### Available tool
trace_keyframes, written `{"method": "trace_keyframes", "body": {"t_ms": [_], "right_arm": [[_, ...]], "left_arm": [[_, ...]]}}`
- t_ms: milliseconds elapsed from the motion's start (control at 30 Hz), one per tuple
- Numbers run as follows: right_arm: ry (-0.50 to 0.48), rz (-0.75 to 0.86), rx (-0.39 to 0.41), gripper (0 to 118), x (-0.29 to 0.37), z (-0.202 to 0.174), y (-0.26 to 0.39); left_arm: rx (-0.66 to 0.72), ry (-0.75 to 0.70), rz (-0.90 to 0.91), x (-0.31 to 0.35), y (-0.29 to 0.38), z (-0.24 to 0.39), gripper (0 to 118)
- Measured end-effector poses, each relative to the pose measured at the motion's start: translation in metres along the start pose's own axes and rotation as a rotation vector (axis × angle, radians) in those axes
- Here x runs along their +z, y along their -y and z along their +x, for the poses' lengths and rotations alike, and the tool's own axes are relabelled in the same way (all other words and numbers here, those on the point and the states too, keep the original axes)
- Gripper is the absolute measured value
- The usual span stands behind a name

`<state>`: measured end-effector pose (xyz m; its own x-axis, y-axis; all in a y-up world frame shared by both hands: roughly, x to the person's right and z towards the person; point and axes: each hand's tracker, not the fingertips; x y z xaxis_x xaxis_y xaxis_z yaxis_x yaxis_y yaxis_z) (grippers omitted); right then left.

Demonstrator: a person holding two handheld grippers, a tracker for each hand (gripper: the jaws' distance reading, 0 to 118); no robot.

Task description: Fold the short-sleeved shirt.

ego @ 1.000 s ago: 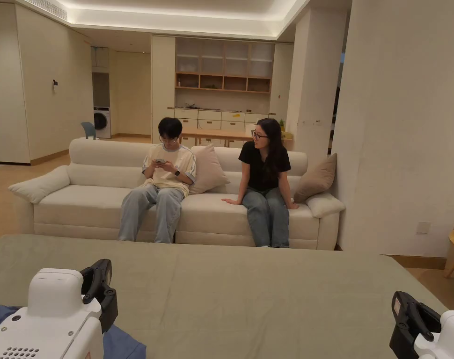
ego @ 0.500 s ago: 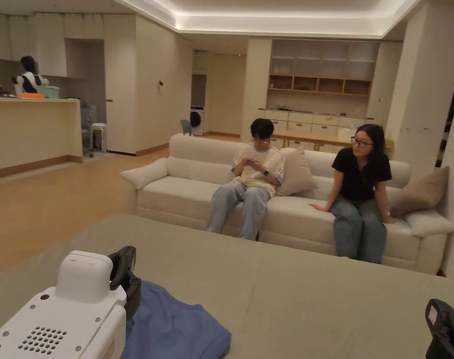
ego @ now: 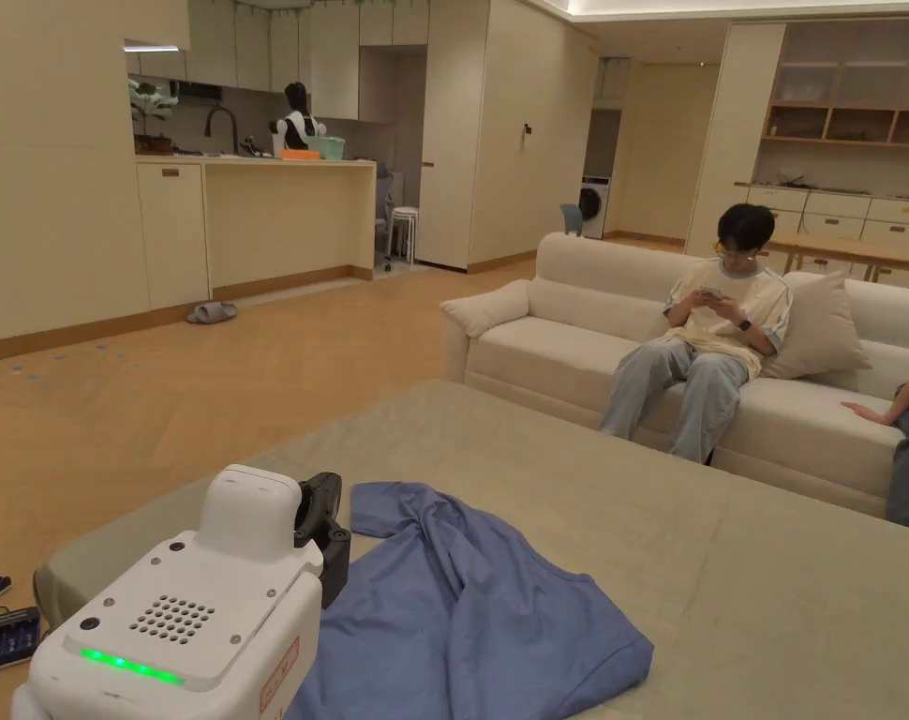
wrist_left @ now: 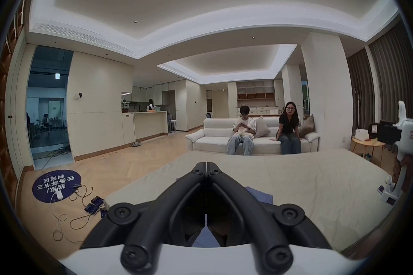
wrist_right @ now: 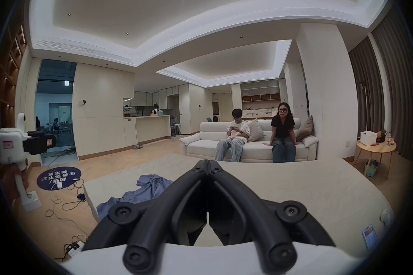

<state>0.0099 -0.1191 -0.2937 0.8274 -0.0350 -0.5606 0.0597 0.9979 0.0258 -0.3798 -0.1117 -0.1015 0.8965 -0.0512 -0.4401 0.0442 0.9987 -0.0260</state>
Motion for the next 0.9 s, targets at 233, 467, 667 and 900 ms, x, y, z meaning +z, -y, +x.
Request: {"method": "trace_keyframes", "body": {"t_ms": [233,467,667,900], "right_arm": [[0.006,-0.038,0.012,0,-0.019,0.02,0.007],[0.031,-0.096,0.026,0,-0.044,0.047,0.025],[0.058,-0.158,0.031,0,-0.071,0.066,0.05],[0.085,-0.235,0.027,0,-0.098,0.08,0.08]], "left_arm": [[-0.046,0.115,-0.161,-0.096,0.031,0.042,0],[-0.071,0.257,-0.424,-0.243,0.098,0.108,0],[-0.097,0.323,-0.662,-0.352,0.182,0.157,1],[-0.102,0.336,-0.858,-0.42,0.273,0.189,113]]}}
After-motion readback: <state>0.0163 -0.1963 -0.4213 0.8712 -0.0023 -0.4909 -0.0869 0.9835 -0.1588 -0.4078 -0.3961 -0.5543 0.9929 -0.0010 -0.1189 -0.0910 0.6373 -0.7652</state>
